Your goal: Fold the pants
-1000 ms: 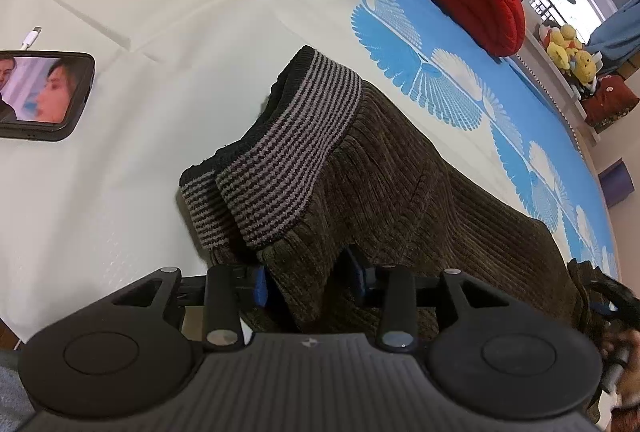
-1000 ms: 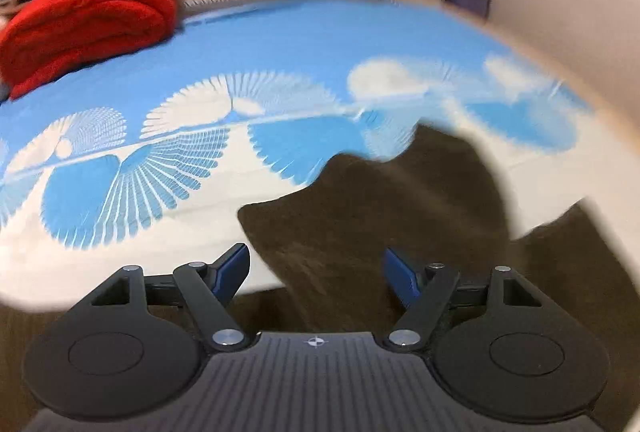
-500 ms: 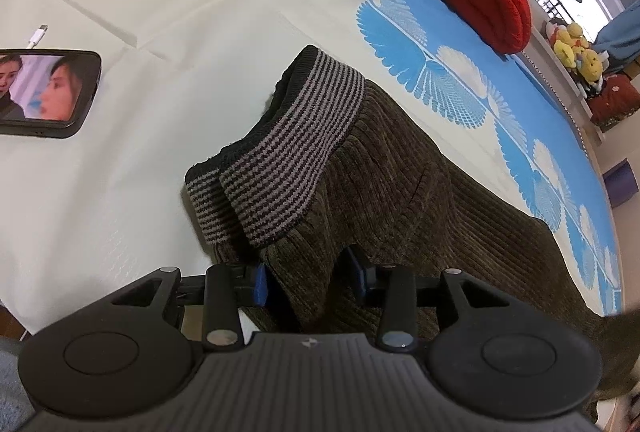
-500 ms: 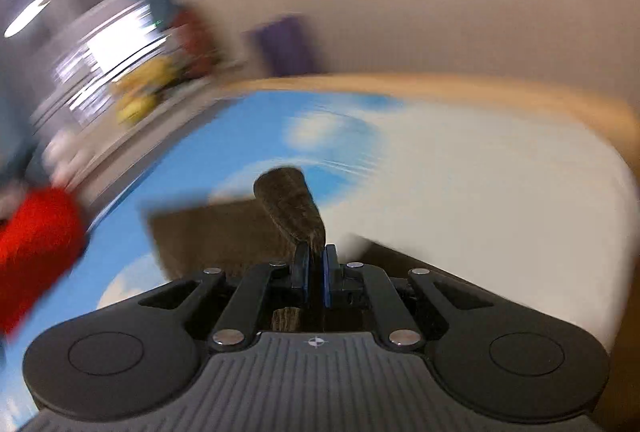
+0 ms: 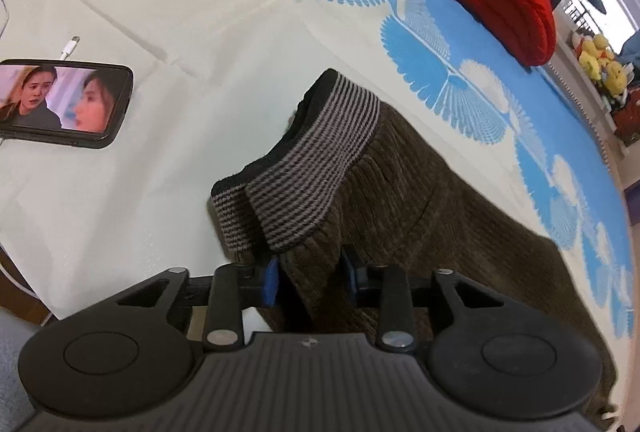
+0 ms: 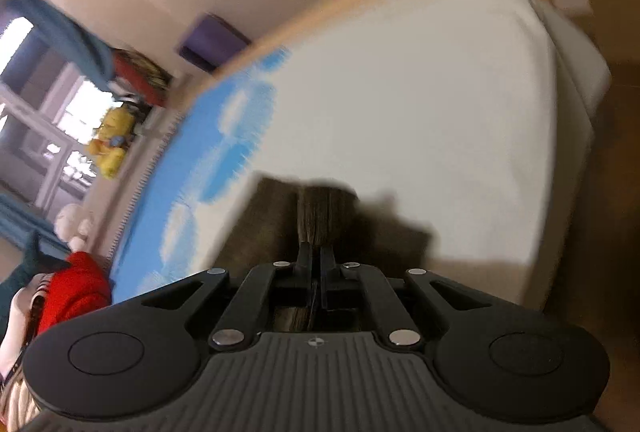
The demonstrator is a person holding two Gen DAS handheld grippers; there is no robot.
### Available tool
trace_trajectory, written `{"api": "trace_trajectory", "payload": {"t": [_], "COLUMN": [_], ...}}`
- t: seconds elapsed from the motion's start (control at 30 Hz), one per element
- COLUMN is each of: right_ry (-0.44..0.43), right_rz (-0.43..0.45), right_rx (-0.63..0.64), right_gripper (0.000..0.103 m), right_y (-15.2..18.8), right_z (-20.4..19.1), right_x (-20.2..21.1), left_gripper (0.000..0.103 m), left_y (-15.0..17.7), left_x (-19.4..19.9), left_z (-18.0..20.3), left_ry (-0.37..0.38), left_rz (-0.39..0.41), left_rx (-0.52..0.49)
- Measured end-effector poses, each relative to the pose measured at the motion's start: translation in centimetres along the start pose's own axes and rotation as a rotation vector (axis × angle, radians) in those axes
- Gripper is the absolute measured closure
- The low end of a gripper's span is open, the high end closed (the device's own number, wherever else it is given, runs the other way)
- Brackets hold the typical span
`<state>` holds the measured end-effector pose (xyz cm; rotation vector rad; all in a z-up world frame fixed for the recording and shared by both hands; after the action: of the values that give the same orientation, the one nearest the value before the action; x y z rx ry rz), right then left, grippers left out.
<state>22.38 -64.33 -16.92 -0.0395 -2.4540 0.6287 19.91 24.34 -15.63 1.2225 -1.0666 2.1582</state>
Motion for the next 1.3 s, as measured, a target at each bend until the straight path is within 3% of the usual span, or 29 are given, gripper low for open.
{"api": "trace_trajectory", "payload": {"t": [0.1,0.2,0.27,0.37,0.4,0.53,0.63,0.67,0.7,0.73,0.77,0.83,0.87,0.97,1.0,1.03,1.07,1.1,1.13,1.3], "right_ry": [0.012,0.096,0.121,0.049,0.031,0.032,0.142,0.177,0.202,0.24,0.26,0.265,0.255,0.238,0.217,0.201,0.19,0.188,0.189,0.276], "right_rz": [0.09,0.145,0.112,-0.001,-0.016,-0.033,-0.026,-0.028,-0.024,-0.026,-0.045,-0.038,-0.016,0.034,0.031,0.014,-0.017,-0.036,-0.037,-0.046], "right_rx": [0.083,0.18,0.202,0.117,0.106,0.159,0.211,0.232,0.25,0.281,0.294,0.299,0.297,0.281,0.271,0.265,0.259,0.253,0.257,0.409], "right_gripper": [0.103,0.1,0.096,0.065,0.062,0.062,0.063,0.071,0.099,0.103,0.103,0.103,0.103,0.099,0.098,0.093,0.076,0.062,0.061,0.064], "right_y": [-3.7,-5.6,-5.3,-3.3,-2.7,-0.4,-0.4,-0.2,-0.3,-0.4,-0.3,-0.7,-1.1,-2.3,-2.5,-2.5,-2.3,-2.2,-1.8,0.2], "right_z": [-3.3,-3.6,-2.3,-0.2,0.2,-1.2,-1.2,-1.0,-1.0,-1.2,-1.2,-1.6,-1.6,-1.0,-0.7,-0.2,0.1,0.2,0.3,-1.3], "right_x": [1.9,2.9,2.2,1.0,0.5,-2.4,-5.0,-5.4,-5.7,-5.9,-5.8,-5.0,-3.9,-1.2,-0.8,-0.5,-0.8,-1.3,-1.5,-4.2], "left_gripper": [0.07,0.065,0.051,0.043,0.041,0.03,0.022,0.022,0.024,0.032,0.051,0.065,0.07,0.07,0.068,0.06,0.041,0.031,0.019,0.019], "left_y": [0.0,0.5,0.9,1.2,1.3,1.3,1.5,1.6,1.8,1.9,1.9,1.6,1.5,1.4,1.6,1.6,1.8,2.0,2.2,2.9], "left_x": [0.2,0.1,-0.2,-0.2,-0.2,-0.6,-1.4,-1.5,-1.7,-1.8,-1.7,-1.1,-0.9,-0.9,-0.8,-0.8,-0.8,-0.7,-0.6,-1.0], "left_z": [-0.1,0.4,0.4,0.8,1.0,1.5,2.0,2.1,2.4,2.6,2.8,3.1,2.9,2.6,2.5,2.4,2.3,2.3,2.3,3.2], "left_ry": [-0.008,-0.02,-0.007,-0.007,-0.009,-0.019,-0.037,-0.053,-0.073,-0.089,-0.083,-0.053,-0.07,-0.058,-0.051,-0.05,-0.055,-0.051,-0.044,-0.056], "left_rz": [-0.005,0.015,0.005,0.005,0.005,-0.002,-0.013,-0.013,-0.017,-0.014,-0.005,-0.001,0.001,-0.015,-0.013,-0.012,-0.014,-0.019,-0.019,-0.027], "left_rx": [0.004,-0.034,-0.022,-0.027,-0.034,-0.036,-0.033,-0.049,-0.075,-0.097,-0.111,-0.104,-0.102,-0.094,-0.083,-0.075,-0.066,-0.055,-0.047,-0.071]}}
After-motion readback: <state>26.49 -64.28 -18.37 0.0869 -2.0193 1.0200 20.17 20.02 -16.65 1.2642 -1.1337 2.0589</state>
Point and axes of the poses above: each gripper's, at about its wrist camera, not at the fingertips, and x roughly against the way its jaws point, z to its right, y to its underside, the point moved 7 cm from there along -x, roughly the way its jaws point, and after that the axes turned 5 degrees about -x, right-handed, at the moved point
